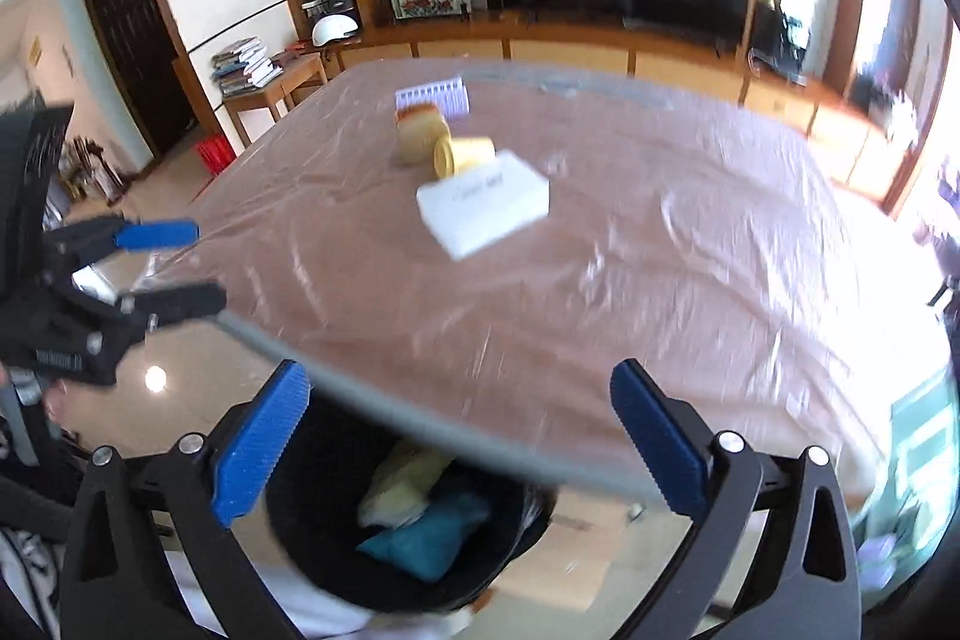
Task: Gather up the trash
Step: 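Move both grippers back over the table toward the remaining items, then grasp the white plastic box with the right gripper while the left gripper grasps the orange-labelled jar, then carry the white box and orange-labelled jar with both grippers over the black bin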
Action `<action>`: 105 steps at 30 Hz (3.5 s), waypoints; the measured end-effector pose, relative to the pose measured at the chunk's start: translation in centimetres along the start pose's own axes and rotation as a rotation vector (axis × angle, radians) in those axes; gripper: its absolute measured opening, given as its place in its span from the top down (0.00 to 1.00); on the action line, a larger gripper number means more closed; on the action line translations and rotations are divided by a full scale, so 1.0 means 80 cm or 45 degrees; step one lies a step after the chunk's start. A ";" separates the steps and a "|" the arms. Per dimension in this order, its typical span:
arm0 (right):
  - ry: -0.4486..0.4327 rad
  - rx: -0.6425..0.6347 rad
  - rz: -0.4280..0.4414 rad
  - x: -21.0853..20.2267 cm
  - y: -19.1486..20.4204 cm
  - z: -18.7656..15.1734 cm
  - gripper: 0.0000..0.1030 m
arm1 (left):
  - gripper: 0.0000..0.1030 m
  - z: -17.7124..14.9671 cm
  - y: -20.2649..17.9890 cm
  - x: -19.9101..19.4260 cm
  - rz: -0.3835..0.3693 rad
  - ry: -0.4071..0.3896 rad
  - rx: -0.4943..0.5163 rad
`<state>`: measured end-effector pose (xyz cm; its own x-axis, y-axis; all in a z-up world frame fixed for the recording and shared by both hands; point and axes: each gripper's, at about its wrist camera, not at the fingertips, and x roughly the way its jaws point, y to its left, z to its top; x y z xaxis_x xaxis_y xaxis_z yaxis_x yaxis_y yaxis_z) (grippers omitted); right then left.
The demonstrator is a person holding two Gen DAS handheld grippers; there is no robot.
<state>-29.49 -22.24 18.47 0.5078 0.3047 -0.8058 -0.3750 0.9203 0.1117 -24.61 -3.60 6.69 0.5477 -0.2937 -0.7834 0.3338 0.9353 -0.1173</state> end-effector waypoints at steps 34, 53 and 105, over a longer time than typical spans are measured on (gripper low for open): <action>0.186 -0.197 0.158 0.169 -0.033 0.113 0.04 | 0.33 0.135 0.050 0.168 0.029 0.123 0.229; 0.203 0.017 0.325 0.173 -0.065 0.113 0.17 | 0.60 0.139 0.053 0.171 -0.016 0.134 0.213; 0.118 0.452 0.526 0.112 -0.106 0.050 0.18 | 0.62 0.100 0.029 0.135 -0.025 0.125 0.134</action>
<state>-18.69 -26.35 12.65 0.2972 0.6501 -0.6994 -0.2358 0.7597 0.6060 -11.81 -6.18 2.83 0.4644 -0.2865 -0.8380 0.4255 0.9021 -0.0727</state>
